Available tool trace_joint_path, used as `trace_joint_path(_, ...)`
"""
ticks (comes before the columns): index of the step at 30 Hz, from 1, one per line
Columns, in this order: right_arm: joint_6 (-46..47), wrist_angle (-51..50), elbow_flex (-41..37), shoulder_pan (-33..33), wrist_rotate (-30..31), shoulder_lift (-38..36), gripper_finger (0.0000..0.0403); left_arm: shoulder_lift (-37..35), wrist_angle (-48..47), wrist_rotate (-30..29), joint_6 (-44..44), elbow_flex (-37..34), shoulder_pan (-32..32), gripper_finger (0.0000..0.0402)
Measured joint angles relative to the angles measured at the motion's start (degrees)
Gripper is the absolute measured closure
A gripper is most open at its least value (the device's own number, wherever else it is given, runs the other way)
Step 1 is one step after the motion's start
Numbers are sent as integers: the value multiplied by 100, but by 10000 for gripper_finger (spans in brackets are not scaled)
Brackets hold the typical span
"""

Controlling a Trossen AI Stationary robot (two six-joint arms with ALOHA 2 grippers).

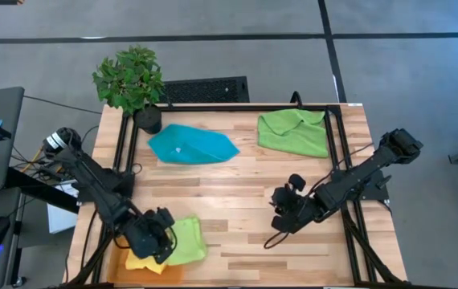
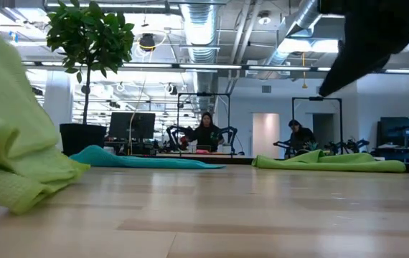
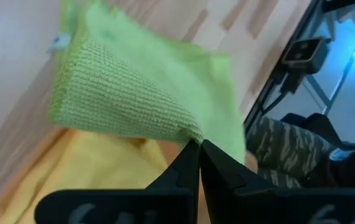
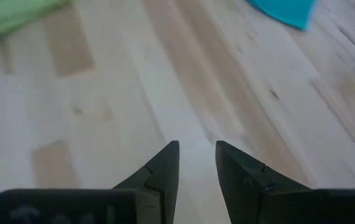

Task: Fold microfiber towels
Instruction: Put the light green towel into the orange bin

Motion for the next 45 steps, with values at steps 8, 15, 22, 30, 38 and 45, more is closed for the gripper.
trace_joint_path(8,-893,1118,0,66,-147,2,274,2,-667,-1,-997,0,-626,401)
trace_joint_path(15,-997,1295,0,63,-147,0,274,2,-1168,9,-1785,0,-1138,401)
trace_joint_path(22,-999,1345,0,63,-147,2,274,4,-1456,94,-2495,0,-1574,401)
trace_joint_path(30,-999,1347,0,63,-147,2,274,74,-1555,803,-3042,-52,-1866,401)
trace_joint_path(38,-999,1353,0,63,-151,2,274,74,-1632,802,-2983,-219,-1871,401)
trace_joint_path(45,-999,1361,0,63,-149,1,274,74,-1686,571,-2946,-219,-1869,382)
